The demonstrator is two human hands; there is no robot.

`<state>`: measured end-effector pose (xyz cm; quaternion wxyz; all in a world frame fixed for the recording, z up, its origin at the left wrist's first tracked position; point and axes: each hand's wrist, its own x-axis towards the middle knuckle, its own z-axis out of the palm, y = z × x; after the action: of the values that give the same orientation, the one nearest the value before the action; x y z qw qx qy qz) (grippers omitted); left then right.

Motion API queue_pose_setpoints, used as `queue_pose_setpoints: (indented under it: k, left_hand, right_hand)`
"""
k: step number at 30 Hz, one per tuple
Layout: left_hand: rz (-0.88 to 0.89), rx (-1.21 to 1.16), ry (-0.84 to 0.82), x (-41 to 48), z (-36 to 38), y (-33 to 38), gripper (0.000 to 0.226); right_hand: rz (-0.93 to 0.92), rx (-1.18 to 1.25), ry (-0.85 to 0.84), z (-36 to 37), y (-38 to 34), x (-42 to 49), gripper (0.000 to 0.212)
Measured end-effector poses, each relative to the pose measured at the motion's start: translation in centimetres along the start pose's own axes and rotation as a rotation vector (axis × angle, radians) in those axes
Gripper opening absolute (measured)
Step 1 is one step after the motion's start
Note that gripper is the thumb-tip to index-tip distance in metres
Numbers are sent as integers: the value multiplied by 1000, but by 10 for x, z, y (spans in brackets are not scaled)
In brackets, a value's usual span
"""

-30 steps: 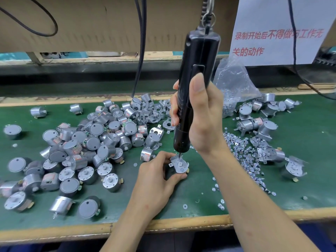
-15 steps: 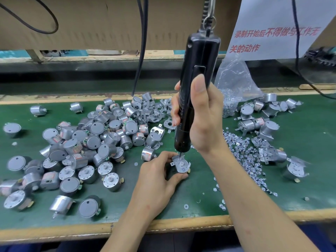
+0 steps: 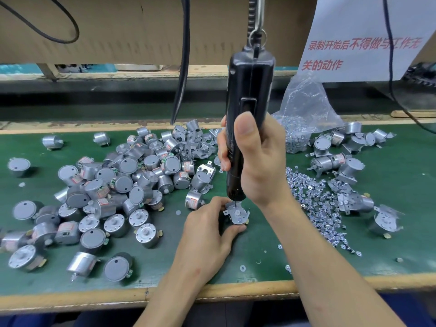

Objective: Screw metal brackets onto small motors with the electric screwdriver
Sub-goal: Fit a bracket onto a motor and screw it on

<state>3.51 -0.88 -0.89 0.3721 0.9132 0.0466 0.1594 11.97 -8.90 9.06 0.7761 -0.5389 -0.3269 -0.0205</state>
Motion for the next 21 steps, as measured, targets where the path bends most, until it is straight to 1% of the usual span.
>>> queue_pose_setpoints:
  k: [3,4,7,15,19,21]
  left_hand:
    - [1,-11,4,0,1,-1,38]
    - [-4,-15,6,-1,1,-1,38]
    - [-13,-17,3,-1,1,0,38]
    - [-26,2,-1,-2,2,0,38]
    - [-11,0,-1,-1,2,1,39]
    - [2,-2,-16,0,1,1,38]
  right_hand:
    - [-1,14,10,-1,0,0,73]
    - [-7,14,15,-2,1,0,72]
    - [-23,13,27,-3,1,-1,63]
    - [-30,-22,54,0,-2,-5,53]
    - [-27,-64,74,-4,-2,-4,65]
    - [-9,-150,78,-7,0,-9,72]
